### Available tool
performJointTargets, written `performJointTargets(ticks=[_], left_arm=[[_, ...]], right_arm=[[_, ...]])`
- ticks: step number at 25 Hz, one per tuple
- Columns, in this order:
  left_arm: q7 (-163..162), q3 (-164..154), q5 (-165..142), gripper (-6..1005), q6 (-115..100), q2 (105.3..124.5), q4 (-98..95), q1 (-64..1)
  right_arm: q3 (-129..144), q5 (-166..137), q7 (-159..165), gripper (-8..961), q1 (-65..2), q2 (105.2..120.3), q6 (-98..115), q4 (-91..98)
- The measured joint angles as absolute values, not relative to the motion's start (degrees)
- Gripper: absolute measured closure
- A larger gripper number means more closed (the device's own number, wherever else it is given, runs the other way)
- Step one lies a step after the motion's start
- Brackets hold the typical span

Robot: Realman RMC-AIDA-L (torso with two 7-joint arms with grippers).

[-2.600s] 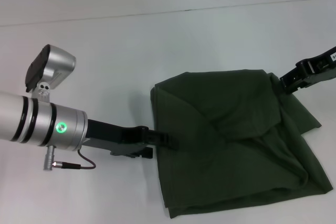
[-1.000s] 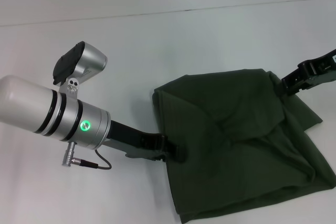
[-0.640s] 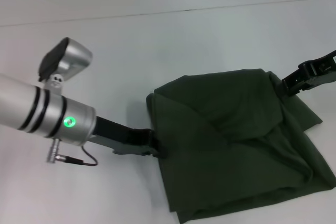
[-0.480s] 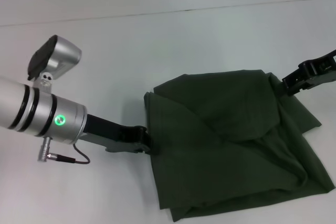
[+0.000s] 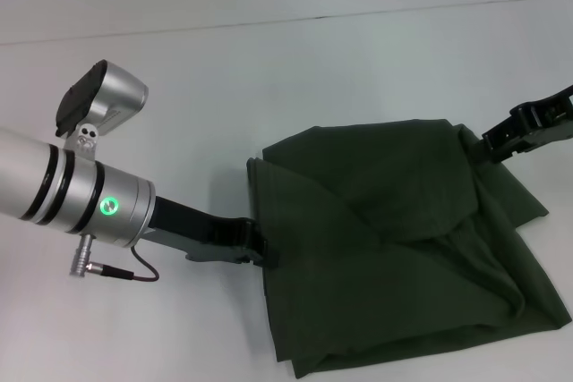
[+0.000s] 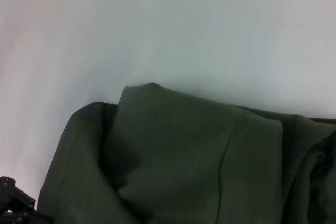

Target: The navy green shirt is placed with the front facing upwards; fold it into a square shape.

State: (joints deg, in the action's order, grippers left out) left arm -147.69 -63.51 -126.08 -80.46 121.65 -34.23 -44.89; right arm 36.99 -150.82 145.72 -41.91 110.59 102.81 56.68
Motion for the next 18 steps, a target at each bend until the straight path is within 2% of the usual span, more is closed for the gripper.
performJointTargets(ticks=[13, 18], left_arm=[[-148.57, -63.37, -126.7, 937, -80.83, 119.82, -34.43, -43.66], [-146.9, -63.1, -125.14, 923, -81.98, 120.31, -34.45, -43.56]], right_arm=[[36.91, -150.82, 145.74, 585, -41.99, 110.62, 102.87, 56.68], [36.91, -150.82, 145.75, 585, -42.24, 110.68, 102.87, 56.69]])
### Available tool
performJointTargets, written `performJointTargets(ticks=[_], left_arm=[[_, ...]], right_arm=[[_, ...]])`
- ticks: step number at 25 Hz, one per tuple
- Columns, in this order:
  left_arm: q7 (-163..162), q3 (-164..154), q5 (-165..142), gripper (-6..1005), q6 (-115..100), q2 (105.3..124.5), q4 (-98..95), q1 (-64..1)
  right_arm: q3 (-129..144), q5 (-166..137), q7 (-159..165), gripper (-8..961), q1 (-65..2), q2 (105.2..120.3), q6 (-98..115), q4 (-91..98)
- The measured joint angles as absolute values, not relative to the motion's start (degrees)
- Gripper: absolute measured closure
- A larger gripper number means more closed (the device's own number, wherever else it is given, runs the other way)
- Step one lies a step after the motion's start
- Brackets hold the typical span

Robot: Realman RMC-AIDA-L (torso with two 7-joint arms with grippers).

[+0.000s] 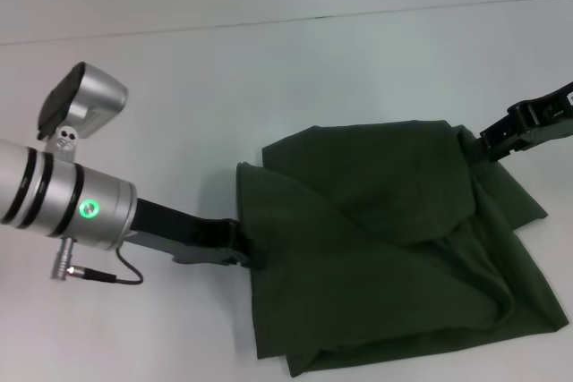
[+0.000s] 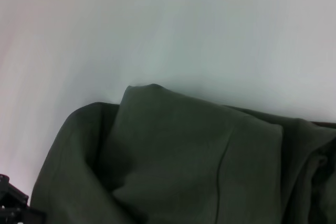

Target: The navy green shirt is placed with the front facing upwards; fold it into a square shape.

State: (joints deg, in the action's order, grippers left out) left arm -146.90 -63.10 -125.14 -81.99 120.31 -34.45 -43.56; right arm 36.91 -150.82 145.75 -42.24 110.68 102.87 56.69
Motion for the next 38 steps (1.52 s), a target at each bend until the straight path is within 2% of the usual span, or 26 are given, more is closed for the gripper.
performJointTargets(ticks=[8, 15, 18, 29, 34, 38], left_arm=[[-143.25, -59.87, -122.85, 901, -86.98, 121.17, -34.17, -44.06], [-143.62, -58.99, -123.19, 881, -87.08, 119.72, -33.95, -42.82], [-142.92, -59.59, -123.21, 658, -87.69, 119.98, -34.27, -42.53], [-146.17, -60.57, -128.31, 450, -88.99, 119.03, -35.74, -41.16], [-146.85, -60.58, -130.23, 262, -89.17, 119.53, -35.94, -40.48], [-147.3, -60.63, -130.52, 266, -90.67, 120.25, -35.95, -40.15]], right_arm=[[36.91, -150.82, 145.77, 585, -41.92, 110.69, 102.86, 56.68], [36.91, -150.82, 145.63, 585, -41.85, 110.65, 102.74, 56.6], [36.91, -150.82, 145.5, 585, -41.99, 110.67, 102.53, 56.55], [37.02, -150.82, 145.19, 586, -42.28, 110.74, 102.41, 56.51], [36.98, -150.82, 145.2, 586, -42.28, 110.74, 102.38, 56.51], [36.98, -150.82, 145.25, 586, -42.28, 110.73, 102.38, 56.51]])
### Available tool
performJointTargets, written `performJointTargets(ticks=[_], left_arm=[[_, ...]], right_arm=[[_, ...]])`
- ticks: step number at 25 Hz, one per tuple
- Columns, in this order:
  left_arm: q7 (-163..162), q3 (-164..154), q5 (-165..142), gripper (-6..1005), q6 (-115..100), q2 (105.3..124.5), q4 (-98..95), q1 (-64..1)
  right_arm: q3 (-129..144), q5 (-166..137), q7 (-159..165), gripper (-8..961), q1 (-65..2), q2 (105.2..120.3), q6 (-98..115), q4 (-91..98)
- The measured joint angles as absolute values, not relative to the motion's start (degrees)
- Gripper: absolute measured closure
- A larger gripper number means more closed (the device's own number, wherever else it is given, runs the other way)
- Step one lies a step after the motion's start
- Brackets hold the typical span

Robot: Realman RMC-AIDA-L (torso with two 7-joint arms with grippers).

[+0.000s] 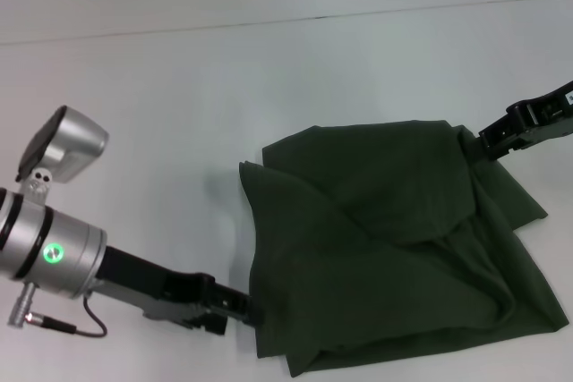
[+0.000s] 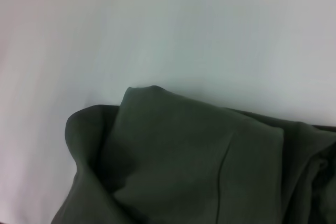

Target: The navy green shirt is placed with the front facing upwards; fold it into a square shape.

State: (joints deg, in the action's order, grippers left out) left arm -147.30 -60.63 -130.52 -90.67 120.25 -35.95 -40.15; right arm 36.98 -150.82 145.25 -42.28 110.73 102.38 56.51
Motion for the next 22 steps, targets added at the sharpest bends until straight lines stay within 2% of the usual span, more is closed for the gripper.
performJointTargets(ticks=[9, 22], left_arm=[[-149.75, -60.84, -130.52, 269, -93.94, 121.57, -35.95, -40.32], [-152.36, -60.83, -133.13, 272, -92.58, 122.38, -35.33, -40.69]], right_arm=[[37.0, -150.82, 145.42, 586, -42.23, 110.57, 102.39, 56.51], [36.92, -150.82, 145.22, 586, -42.18, 110.45, 102.39, 56.51]])
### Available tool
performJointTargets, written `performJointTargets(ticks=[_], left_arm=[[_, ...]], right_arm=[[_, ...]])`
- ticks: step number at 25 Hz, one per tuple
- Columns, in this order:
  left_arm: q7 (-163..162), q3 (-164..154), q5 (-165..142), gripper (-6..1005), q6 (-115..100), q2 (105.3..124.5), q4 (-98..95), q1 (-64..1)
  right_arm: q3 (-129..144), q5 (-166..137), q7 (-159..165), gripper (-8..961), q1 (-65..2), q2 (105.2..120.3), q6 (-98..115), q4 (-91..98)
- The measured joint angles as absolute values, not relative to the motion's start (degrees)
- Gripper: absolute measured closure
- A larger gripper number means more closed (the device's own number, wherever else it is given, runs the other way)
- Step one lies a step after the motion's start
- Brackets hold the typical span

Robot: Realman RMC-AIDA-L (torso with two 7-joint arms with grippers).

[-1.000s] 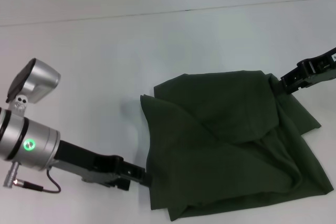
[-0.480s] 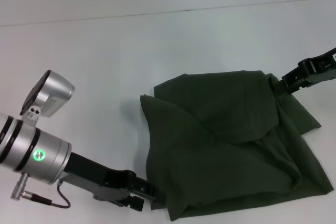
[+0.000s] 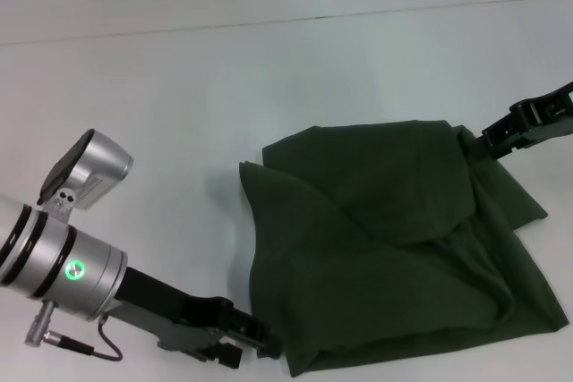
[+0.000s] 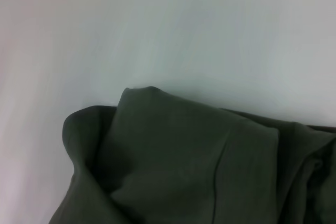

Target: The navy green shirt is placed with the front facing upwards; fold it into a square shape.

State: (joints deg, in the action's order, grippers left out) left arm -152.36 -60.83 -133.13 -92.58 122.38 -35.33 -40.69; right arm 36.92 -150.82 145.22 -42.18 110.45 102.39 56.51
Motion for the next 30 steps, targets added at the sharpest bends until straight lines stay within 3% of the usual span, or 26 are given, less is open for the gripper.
performJointTargets(ticks=[30], left_arm=[[-152.06, -60.74, -132.27, 273, -81.35, 123.96, -35.22, -45.16]], right_arm=[[36.91, -150.82, 145.55, 586, -41.82, 110.47, 102.31, 56.52]])
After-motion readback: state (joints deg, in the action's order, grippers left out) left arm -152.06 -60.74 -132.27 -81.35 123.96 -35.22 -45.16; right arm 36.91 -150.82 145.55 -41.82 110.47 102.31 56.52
